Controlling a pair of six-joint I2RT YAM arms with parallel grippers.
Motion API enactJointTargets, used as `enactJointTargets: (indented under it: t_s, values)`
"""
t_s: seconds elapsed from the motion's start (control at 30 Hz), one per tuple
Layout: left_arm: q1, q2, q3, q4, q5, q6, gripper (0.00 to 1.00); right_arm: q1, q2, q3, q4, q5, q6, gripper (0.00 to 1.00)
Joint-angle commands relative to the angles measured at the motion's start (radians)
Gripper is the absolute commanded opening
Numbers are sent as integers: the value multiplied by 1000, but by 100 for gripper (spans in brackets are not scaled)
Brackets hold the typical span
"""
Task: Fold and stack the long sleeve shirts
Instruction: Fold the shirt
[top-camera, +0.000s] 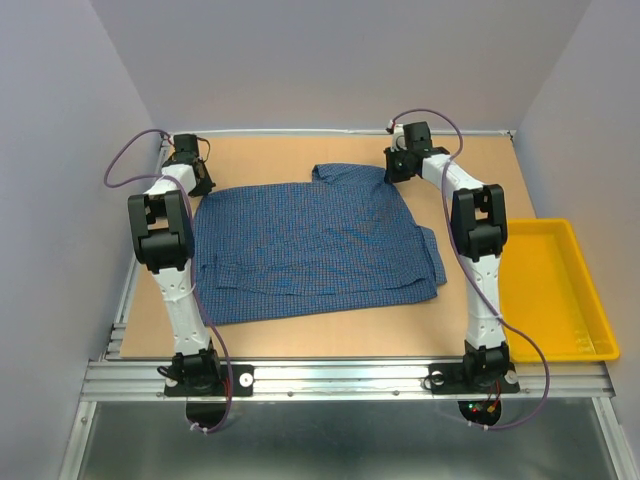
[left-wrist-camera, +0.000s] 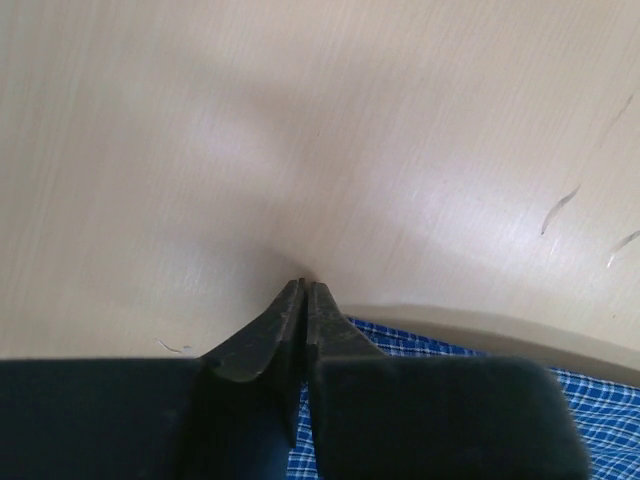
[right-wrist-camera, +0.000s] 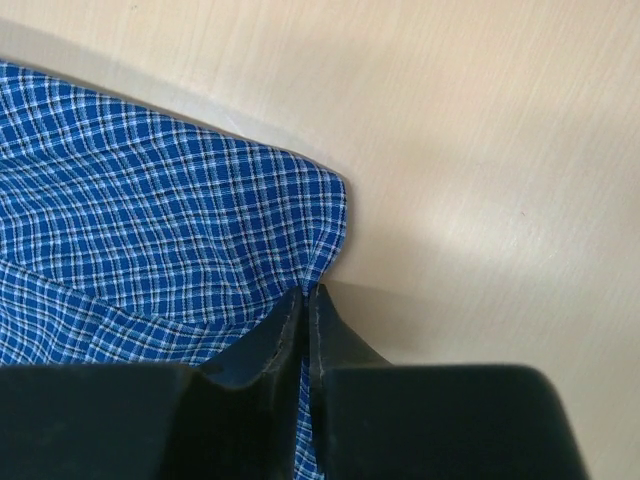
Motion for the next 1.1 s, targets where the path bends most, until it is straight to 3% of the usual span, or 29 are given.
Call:
enactJointTargets:
  t_s: [0.0,0.03,0.1,0.63,0.9,1.07]
  values:
    - [1,31,17,-29,22,29,8,8,18,-16,-15,49,-20,7]
    - [3,31,19,-29,21,35,2,9,15,-11,-12,54,-21,4]
    - [1,28,23,-26,22,38,0,8,5,3,-12,75,-20,1]
    - [1,-96,66,-61,7,28,0,5,-131,27,7,153,29,1]
    - [3,-217,0,-40,9,2,0,6,-254,-23,31,134,42,1]
    - [1,-314,-113,-13,-7,-54,0,6,-343,-150,57,92,46,0]
